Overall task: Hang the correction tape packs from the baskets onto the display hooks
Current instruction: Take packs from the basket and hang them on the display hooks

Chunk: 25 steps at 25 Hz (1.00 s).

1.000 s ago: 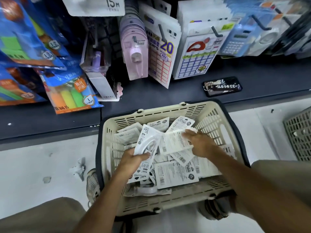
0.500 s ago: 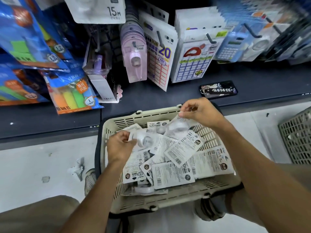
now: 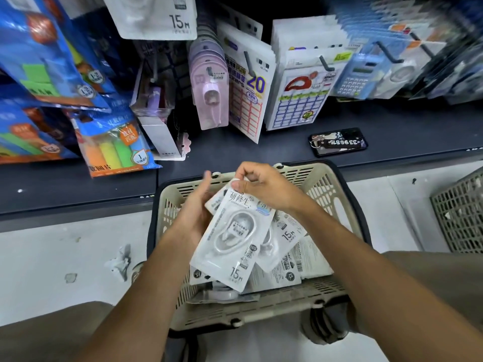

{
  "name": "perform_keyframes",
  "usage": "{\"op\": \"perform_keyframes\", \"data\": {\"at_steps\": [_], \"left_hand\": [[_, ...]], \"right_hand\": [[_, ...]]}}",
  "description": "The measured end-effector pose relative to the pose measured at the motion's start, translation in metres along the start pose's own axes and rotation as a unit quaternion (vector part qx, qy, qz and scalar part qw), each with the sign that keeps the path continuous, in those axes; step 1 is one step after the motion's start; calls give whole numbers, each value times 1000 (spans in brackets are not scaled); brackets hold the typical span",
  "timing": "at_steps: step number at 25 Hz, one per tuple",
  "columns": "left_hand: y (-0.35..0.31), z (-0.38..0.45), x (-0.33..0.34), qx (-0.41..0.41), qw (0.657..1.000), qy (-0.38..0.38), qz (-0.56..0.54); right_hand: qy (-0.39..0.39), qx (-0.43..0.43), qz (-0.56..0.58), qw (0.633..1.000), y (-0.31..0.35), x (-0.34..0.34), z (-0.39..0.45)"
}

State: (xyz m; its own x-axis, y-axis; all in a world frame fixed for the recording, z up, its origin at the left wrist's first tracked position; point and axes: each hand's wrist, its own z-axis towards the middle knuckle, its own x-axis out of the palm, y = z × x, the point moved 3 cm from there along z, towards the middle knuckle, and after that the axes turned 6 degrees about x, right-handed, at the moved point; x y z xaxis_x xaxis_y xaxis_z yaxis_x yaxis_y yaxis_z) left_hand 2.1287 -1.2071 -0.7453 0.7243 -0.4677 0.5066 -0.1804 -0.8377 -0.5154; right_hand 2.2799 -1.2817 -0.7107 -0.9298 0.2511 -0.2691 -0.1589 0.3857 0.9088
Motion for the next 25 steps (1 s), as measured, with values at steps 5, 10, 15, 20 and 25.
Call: {"op": "perform_keyframes", "data": {"at_steps": [5,10,15,20,25], "left_hand": [[16,-2,-3,4,994,57,93],[30,9,5,70,980,-64,172],[40,17,-19,105,959,-196,173],[45,19,-34,97,965,-158,184],[69,17,-26,124,955,-59,262]], "right_hand": [[-149,87,98,980,-22,-7,-1],[-262,244,341,869,-46,16,5],[-179,398,448,780,-71,62,-19],[-105,311,395,858,-93,80,-32],[-258,303,317,861,-106,80,-43]]}}
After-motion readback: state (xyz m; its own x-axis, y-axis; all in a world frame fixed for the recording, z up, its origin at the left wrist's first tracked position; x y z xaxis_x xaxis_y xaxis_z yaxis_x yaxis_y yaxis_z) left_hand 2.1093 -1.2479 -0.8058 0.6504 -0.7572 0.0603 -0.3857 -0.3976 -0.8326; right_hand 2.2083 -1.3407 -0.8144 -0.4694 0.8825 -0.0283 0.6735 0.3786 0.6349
